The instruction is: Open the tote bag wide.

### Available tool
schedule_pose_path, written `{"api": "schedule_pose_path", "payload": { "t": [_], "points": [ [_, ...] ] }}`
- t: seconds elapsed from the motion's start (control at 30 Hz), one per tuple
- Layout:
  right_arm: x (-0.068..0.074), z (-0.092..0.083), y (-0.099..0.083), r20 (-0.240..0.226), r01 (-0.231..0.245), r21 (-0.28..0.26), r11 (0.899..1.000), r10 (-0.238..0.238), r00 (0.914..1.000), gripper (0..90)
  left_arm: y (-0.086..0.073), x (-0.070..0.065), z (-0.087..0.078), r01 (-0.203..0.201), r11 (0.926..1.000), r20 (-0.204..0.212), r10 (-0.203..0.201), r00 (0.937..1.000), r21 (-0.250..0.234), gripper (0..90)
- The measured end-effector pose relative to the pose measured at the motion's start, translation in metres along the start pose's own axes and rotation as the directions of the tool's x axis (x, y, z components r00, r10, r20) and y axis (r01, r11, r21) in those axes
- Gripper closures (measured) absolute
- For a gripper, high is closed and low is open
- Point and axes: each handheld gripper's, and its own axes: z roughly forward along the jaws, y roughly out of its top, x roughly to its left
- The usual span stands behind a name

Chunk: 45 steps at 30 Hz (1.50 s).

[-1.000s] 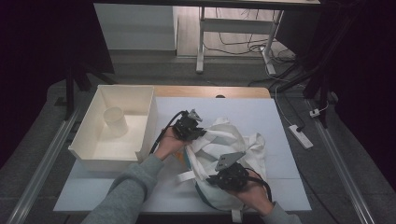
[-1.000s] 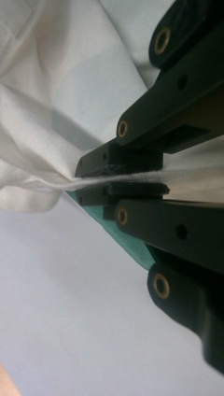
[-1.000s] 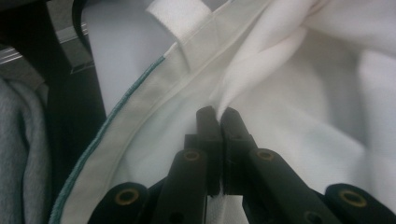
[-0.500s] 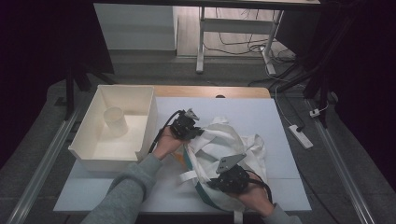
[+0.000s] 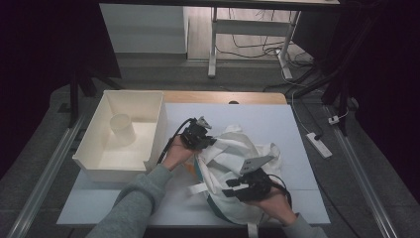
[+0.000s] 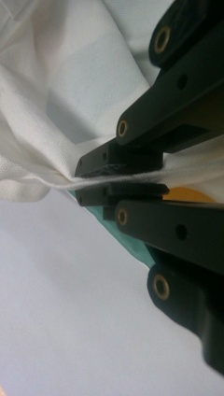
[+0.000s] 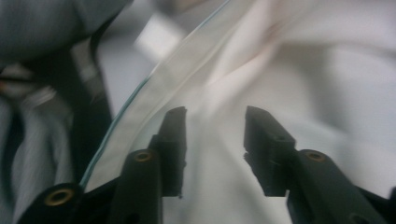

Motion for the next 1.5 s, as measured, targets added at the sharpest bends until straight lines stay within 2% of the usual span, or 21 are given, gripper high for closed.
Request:
{"api": "schedule_pose_path", "payload": {
  "t": [0.07, 0.1, 0.17, 0.2, 0.3, 0.4, 0.47, 0.53, 0.57, 0.63, 0.67, 0.7, 0.8, 0.97, 1.07, 1.23, 1.3, 1.4, 1.5],
  "points": [
    [-0.006, -0.014, 0.003, 0.055, -0.008, -0.046, 0.999, 0.011, 0.9984, 56.9, 0.000, 0.000, 0.000, -0.008, 1.0000, -0.001, 0.008, 1.0000, 0.000, 84.3],
    [-0.009, -0.020, 0.004, 0.098, -0.002, -0.065, 0.998, 0.008, 0.9952, 56.9, 0.000, -0.001, 0.000, -0.009, 1.0000, -0.001, 0.009, 1.0000, 0.000, 84.2],
    [-0.015, -0.026, 0.006, 0.205, 0.008, -0.062, 0.998, 0.004, 0.9788, 55.2, 0.001, -0.001, 0.000, -0.009, 1.0000, -0.002, 0.009, 1.0000, 0.002, 84.2],
    [-0.018, -0.026, 0.006, 0.233, 0.007, -0.043, 0.999, 0.004, 0.9726, 54.6, 0.001, -0.001, 0.000, -0.009, 1.0000, -0.003, 0.009, 1.0000, 0.003, 84.2],
    [-0.026, -0.015, 0.006, 0.272, 0.009, 0.011, 1.000, -0.011, 0.9623, 51.0, 0.001, -0.001, 0.001, -0.011, 0.9999, -0.003, 0.011, 0.9999, 0.002, 84.2],
    [-0.031, 0.000, 0.005, 0.319, 0.016, 0.080, 0.997, -0.041, 0.9469, 45.8, 0.000, -0.001, 0.000, -0.012, 0.9999, 0.001, 0.012, 0.9999, 0.001, 84.2],
    [-0.035, 0.007, 0.001, 0.328, 0.004, 0.111, 0.994, -0.041, 0.9438, 45.5, 0.000, -0.001, 0.001, -0.014, 0.9999, 0.004, 0.014, 0.9999, 0.003, 84.1],
    [-0.038, 0.010, -0.003, 0.367, 0.011, 0.151, 0.988, -0.066, 0.9277, 45.5, 0.000, -0.001, 0.002, -0.013, 0.9999, 0.006, 0.013, 0.9999, 0.002, 84.2],
    [-0.040, 0.012, -0.005, 0.378, 0.009, 0.164, 0.986, -0.071, 0.9229, 45.4, 0.000, -0.001, 0.002, -0.011, 0.9999, 0.006, 0.011, 0.9999, 0.003, 84.1],
    [-0.044, 0.014, -0.010, 0.384, -0.008, 0.180, 0.984, -0.063, 0.9212, 45.4, 0.000, -0.001, 0.002, -0.010, 0.9999, 0.008, 0.010, 0.9999, 0.003, 84.1],
    [-0.046, 0.015, -0.012, 0.391, -0.005, 0.193, 0.981, -0.073, 0.9176, 45.4, 0.000, -0.001, 0.002, -0.010, 0.9999, 0.010, 0.010, 0.9999, 0.002, 84.1],
    [-0.047, 0.017, -0.014, 0.406, 0.002, 0.208, 0.978, -0.088, 0.9097, 45.5, 0.000, -0.002, 0.002, -0.011, 0.9999, 0.011, 0.011, 0.9999, 0.001, 84.1],
    [-0.048, 0.019, -0.017, 0.429, 0.017, 0.223, 0.975, -0.114, 0.8963, 54.5, -0.001, -0.002, 0.003, -0.016, 0.9999, 0.009, 0.016, 0.9998, 0.006, 84.1],
    [-0.048, 0.017, -0.016, 0.427, 0.037, 0.227, 0.973, -0.134, 0.8943, 72.3, -0.001, -0.001, 0.003, -0.014, 0.9999, 0.008, 0.014, 0.9999, 0.004, 83.9],
    [-0.048, 0.012, -0.015, 0.434, 0.050, 0.195, 0.980, -0.132, 0.8912, 85.0, -0.001, -0.002, 0.003, -0.016, 0.9998, 0.007, 0.016, 0.9999, 0.008, 84.0],
    [-0.043, 0.003, -0.008, 0.479, 0.088, 0.141, 0.986, -0.146, 0.8654, 88.8, -0.001, -0.002, 0.003, -0.017, 0.9998, 0.004, 0.017, 0.9999, 0.007, 84.0],
    [-0.040, -0.003, -0.003, 0.490, 0.107, 0.102, 0.989, -0.144, 0.8596, 89.0, -0.001, -0.002, 0.002, -0.020, 0.9998, -0.001, 0.020, 0.9998, 0.006, 83.9],
    [-0.041, -0.011, 0.006, 0.497, 0.115, 0.062, 0.991, -0.131, 0.8578, 89.0, -0.001, -0.001, 0.001, -0.014, 0.9999, -0.002, 0.014, 0.9999, 0.000, 83.9],
    [-0.049, -0.013, 0.012, 0.492, 0.093, 0.024, 0.995, -0.093, 0.8659, 88.9, -0.001, 0.000, 0.001, -0.016, 0.9999, -0.010, 0.016, 0.9998, 0.004, 83.9]
  ]
}}
